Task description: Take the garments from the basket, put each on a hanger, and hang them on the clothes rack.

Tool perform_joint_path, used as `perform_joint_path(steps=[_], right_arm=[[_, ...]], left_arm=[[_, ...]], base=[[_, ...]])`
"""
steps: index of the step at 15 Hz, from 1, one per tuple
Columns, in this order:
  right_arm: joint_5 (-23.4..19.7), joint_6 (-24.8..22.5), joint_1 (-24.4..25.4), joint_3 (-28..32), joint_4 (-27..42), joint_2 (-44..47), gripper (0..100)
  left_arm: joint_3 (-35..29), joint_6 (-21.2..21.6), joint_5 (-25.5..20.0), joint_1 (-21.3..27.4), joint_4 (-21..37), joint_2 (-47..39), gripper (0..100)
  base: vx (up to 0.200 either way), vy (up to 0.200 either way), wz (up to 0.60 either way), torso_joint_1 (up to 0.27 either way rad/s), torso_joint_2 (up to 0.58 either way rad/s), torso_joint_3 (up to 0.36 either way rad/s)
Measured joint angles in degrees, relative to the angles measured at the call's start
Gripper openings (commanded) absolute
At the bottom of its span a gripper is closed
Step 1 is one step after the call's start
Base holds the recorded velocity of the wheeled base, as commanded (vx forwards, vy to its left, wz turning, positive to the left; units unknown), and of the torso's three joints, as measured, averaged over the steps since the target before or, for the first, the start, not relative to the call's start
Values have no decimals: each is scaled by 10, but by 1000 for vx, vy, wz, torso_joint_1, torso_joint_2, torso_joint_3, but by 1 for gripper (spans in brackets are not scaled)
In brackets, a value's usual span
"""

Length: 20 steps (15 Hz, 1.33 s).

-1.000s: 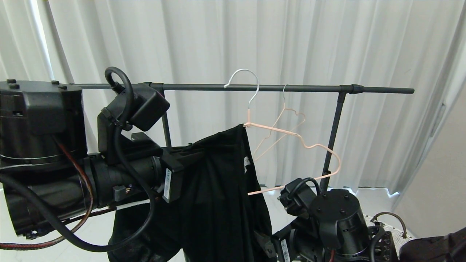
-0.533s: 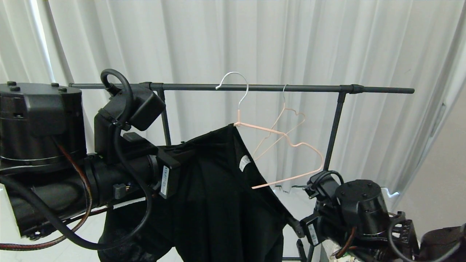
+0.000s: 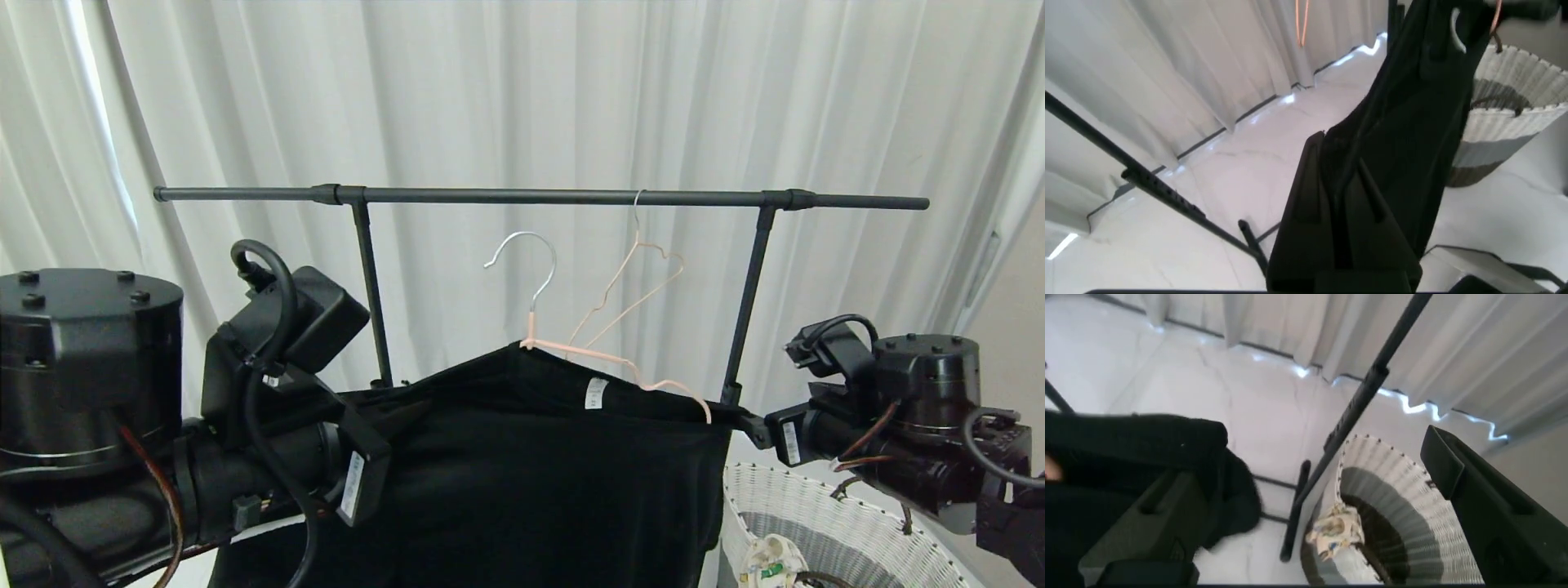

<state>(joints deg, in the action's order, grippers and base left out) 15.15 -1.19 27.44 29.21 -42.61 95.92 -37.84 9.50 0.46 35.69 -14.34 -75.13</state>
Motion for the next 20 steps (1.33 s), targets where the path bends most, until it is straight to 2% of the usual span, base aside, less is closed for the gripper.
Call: perform_joint_path(steps=[3, 7, 9, 11, 12, 14, 16, 18, 20], right_arm=[[-19, 0, -12, 10, 6, -25, 100], [-71, 0, -14, 41, 84, -72, 100], [-114, 0, -15, 50, 144, -104, 100], [-140, -7, -21, 60, 175, -125, 100], [-155, -20, -28, 71, 215, -133, 100], [-212, -80, -63, 109, 266, -140, 100], [-261, -136, -89, 138, 304, -141, 100], [-296, -163, -70, 147, 343, -148, 100], [-317, -181, -23, 153, 381, -158, 100]], left_arm=[[14, 3, 1, 9, 0, -3, 0], [19, 20, 22, 25, -8, -51, 0], [18, 24, 51, 30, -70, -84, 0], [23, 22, 55, 35, -100, -106, 0], [29, 21, 54, 37, -110, -112, 0], [53, 20, 49, 38, -168, -119, 0], [79, 21, 22, 38, -225, -122, 0], [97, 25, -5, 38, -250, -123, 0], [107, 32, -9, 38, -263, -124, 0]], base=[[0, 0, 0, 0, 0, 0], [0, 0, 0, 0, 0, 0], [0, 0, 0, 0, 0, 0], [0, 0, 0, 0, 0, 0], [0, 0, 0, 0, 0, 0], [0, 0, 0, 0, 0, 0], [0, 0, 0, 0, 0, 0], [0, 0, 0, 0, 0, 0], [0, 0, 0, 0, 0, 0]])
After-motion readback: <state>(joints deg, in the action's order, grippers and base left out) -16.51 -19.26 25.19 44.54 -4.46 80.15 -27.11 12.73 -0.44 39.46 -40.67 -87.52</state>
